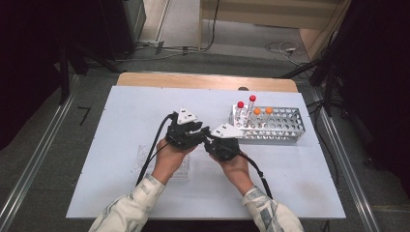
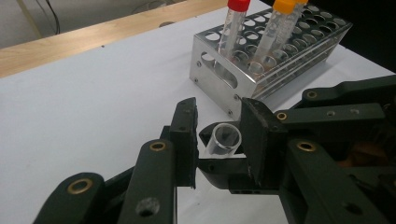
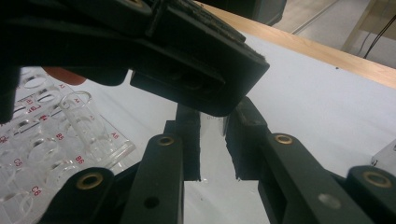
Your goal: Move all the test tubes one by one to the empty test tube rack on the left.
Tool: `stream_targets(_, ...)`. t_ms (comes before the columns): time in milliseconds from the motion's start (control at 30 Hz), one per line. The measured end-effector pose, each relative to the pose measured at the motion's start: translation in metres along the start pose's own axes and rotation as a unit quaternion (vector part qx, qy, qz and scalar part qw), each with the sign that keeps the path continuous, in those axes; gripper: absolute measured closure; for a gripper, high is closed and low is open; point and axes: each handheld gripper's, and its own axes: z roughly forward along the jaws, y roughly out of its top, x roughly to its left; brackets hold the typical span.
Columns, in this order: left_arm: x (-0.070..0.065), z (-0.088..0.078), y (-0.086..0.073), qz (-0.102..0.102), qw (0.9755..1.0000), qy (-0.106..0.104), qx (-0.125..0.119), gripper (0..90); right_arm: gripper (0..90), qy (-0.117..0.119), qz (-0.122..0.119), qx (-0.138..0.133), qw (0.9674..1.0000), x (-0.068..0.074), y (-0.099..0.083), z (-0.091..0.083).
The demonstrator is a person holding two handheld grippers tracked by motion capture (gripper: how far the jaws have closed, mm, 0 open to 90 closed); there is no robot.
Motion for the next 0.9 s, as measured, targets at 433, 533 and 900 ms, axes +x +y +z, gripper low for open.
stream_targets(433, -0.002, 0.001, 0.000, 0.007, 1.0000, -0.003, 0.005, 75.7, 73.1, -0.006, -0.002, -0.002, 1.0000, -0.001, 0.000, -0.001)
stream_targets(533, -0.001, 0.001, 0.000, 0.005, 1.0000, -0.002, 0.002, 76.8, 72.4, -0.006, -0.001, -0.002, 1.0000, -0.001, 0.000, -0.001)
stream_targets(900, 0.003, -0.009, 0.005, 0.002, 0.9998, 0.007, -0.021, 77.3, 45.1, 0.021, 0.007, 0.002, 0.9998, -0.007, 0.002, -0.005)
